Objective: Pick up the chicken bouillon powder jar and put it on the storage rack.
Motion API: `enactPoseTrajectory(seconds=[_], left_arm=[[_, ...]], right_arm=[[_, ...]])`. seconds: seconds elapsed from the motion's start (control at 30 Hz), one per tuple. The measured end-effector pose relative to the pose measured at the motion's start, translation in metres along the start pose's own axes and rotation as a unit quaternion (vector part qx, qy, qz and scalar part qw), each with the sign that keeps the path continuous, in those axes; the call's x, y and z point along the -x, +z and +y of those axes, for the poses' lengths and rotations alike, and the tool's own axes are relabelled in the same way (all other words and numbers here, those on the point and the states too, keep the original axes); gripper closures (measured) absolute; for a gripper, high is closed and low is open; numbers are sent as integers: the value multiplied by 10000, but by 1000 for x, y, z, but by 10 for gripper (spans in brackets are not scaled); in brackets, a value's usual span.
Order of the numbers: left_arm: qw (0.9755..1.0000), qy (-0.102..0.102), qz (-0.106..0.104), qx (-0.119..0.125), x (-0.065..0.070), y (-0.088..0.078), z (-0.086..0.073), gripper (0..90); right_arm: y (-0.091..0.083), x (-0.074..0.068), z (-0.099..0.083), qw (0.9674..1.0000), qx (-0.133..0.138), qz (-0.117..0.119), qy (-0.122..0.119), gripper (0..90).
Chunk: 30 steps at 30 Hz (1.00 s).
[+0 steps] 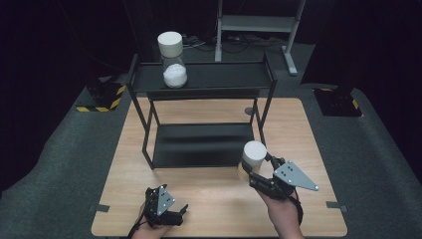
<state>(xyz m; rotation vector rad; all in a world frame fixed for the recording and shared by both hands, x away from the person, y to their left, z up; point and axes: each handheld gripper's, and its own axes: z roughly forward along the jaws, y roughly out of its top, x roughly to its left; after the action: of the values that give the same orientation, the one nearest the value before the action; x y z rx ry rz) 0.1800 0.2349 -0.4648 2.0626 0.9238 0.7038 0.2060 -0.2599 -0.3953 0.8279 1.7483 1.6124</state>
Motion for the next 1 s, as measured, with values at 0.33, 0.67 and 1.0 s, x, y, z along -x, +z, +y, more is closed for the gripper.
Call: enactPoseTrajectory(seconds=[0.33, 0.67, 1.0], left_arm=[[10000, -33, -26, 19, -1, 0, -1, 11], [10000, -43, -41, 39, -2, -1, -1, 11], [10000, -32, -54, 48, -2, -1, -2, 11]], right_arm=[[13, 3, 14, 10000, 28, -6, -27, 344], [25, 8, 34, 9999, 106, -37, -74, 344], [37, 11, 52, 9998, 155, -20, -136, 344]])
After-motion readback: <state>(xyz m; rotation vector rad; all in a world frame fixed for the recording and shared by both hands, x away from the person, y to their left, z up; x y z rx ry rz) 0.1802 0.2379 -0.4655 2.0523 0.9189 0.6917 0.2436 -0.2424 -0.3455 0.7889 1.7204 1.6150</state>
